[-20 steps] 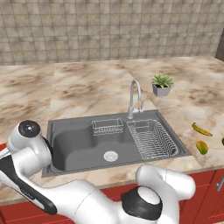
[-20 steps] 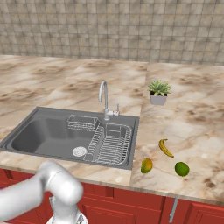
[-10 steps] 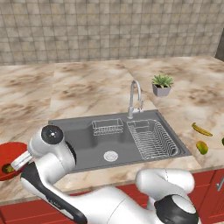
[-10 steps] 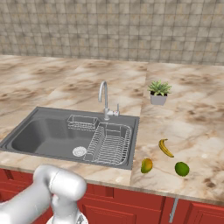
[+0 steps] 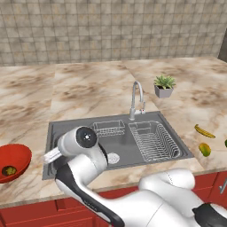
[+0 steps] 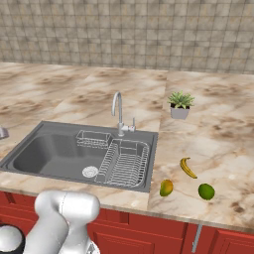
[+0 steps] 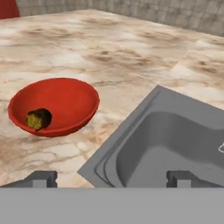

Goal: There is a mixed pile of frozen fruits and vegetables on the counter. Locate all the frozen vegetables and place the items in a bowl on the counter. Take all the frozen fruits and defrost them in a running sink.

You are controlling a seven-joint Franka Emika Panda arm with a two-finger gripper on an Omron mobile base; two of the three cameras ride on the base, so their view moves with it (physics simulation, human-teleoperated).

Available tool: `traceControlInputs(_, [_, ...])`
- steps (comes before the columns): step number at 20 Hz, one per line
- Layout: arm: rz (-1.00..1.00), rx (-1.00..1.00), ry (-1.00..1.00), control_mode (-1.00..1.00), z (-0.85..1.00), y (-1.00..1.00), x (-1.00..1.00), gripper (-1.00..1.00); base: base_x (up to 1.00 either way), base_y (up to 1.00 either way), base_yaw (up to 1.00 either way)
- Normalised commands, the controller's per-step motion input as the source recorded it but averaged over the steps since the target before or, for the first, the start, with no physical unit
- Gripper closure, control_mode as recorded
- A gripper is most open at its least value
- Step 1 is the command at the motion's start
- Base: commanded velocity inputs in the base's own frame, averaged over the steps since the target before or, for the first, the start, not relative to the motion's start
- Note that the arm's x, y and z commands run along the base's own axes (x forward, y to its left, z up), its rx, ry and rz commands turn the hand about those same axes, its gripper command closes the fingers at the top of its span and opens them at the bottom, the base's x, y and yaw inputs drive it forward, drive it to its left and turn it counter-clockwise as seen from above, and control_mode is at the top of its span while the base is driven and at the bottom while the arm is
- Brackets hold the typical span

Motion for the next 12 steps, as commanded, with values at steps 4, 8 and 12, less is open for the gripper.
traceControlInputs(4, [-0.18,0.07,0.0,-1.0,0.26,-0.76,0.0,-1.0,0.0,0.0,0.0])
traceControlInputs(8, [-0.19,0.02,0.0,-1.0,0.33,-0.69,0.16,-1.0,0.0,0.0,0.0])
traceControlInputs(12, [-0.19,0.01,0.0,-1.0,0.21,-0.59,0.27,-1.0,0.0,0.0,0.0])
